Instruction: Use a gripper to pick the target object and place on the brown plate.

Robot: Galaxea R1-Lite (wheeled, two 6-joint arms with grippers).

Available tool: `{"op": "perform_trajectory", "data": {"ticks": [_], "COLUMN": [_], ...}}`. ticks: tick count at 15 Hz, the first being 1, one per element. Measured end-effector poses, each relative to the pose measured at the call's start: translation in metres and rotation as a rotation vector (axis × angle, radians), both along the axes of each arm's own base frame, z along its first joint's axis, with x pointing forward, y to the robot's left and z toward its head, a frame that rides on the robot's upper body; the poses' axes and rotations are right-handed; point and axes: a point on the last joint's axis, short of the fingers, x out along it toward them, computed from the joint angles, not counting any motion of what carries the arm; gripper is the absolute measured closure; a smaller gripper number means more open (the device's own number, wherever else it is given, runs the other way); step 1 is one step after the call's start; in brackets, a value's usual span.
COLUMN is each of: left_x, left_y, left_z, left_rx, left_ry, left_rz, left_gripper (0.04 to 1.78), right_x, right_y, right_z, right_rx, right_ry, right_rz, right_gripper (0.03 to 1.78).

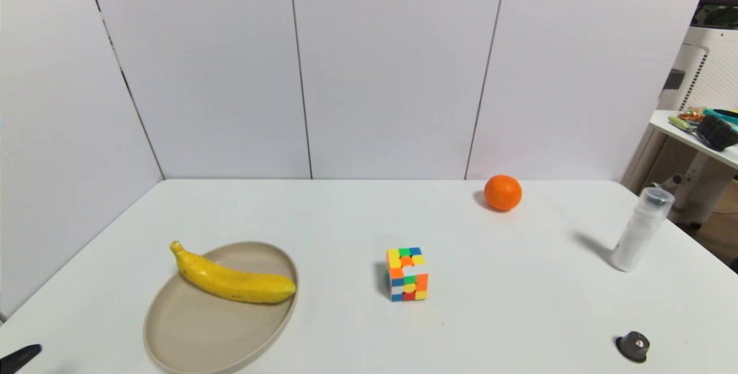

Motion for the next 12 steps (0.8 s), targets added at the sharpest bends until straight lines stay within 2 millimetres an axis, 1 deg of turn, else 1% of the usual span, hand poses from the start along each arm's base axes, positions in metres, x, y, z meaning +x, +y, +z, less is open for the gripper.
{"op": "perform_trajectory", "data": {"ticks": [2, 3, 6, 8, 12], "left_x": [-0.011, -0.016, -0.028, -0.031, -0.033], "left_y": [0.003, 0.004, 0.003, 0.003, 0.003], "left_z": [-0.017, -0.023, -0.039, -0.042, -0.043], "left_rx": [-0.004, -0.013, -0.087, -0.136, -0.16], "left_ry": [-0.074, -0.093, -0.108, -0.128, -0.151], "left_rz": [0.128, 0.146, 0.119, 0.121, 0.123], "left_gripper": [0.15, 0.15, 0.13, 0.13, 0.13], "right_x": [0.0, 0.0, 0.0, 0.0, 0.0], "right_y": [0.0, 0.0, 0.0, 0.0, 0.0], "right_z": [0.0, 0.0, 0.0, 0.0, 0.0], "right_rx": [0.0, 0.001, 0.0, 0.0, 0.0], "right_ry": [0.001, 0.0, 0.0, 0.0, 0.0], "right_rz": [0.0, 0.0, 0.0, 0.0, 0.001], "right_gripper": [0.12, 0.12, 0.12, 0.12, 0.12]}}
